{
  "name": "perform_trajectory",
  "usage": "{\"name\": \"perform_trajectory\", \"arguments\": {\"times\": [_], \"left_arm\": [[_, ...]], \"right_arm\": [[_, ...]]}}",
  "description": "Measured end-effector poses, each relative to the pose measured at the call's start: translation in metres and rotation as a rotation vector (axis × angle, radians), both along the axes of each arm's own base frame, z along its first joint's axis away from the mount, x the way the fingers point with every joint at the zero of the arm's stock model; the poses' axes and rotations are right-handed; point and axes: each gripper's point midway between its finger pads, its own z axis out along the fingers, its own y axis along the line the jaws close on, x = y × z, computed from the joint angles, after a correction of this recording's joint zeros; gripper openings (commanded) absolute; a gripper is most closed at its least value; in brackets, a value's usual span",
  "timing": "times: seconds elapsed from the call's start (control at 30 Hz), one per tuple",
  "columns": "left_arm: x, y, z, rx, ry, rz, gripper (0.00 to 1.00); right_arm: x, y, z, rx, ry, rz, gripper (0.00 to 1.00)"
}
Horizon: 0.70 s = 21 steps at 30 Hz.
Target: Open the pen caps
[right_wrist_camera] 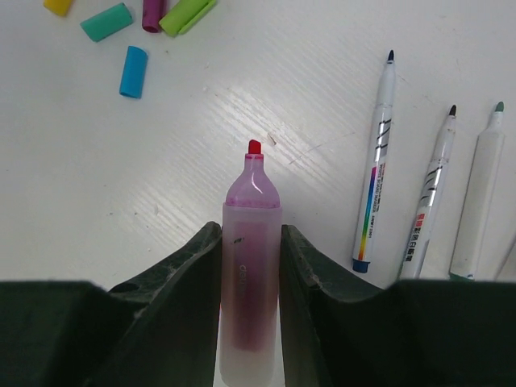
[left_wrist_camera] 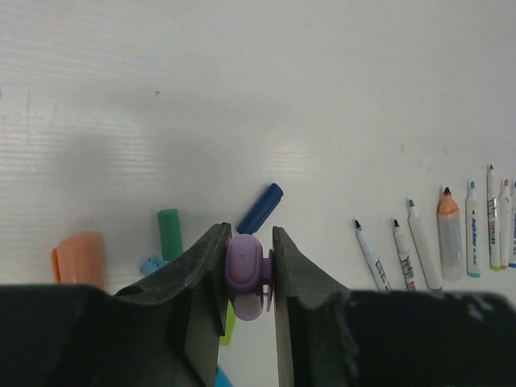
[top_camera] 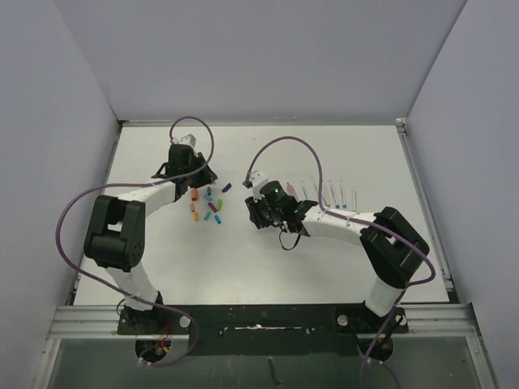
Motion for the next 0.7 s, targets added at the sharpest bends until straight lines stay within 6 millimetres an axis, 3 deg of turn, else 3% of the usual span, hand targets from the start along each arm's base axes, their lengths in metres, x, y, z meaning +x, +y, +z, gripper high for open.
{"name": "perform_trajectory", "arguments": {"times": [0.43,0.7], "left_arm": [[0.045,-0.006,-0.04,0.062,0.069,-0.015,0.0],[0.054,-0.005,-0.054,0.084,0.096,-0.008,0.04]], "right_arm": [[0.014,0.009,-0.037,-0.08,0.035,0.012,0.0],[0.031,0.01,-0.049,-0.092,0.047,-0.003,0.0]]}}
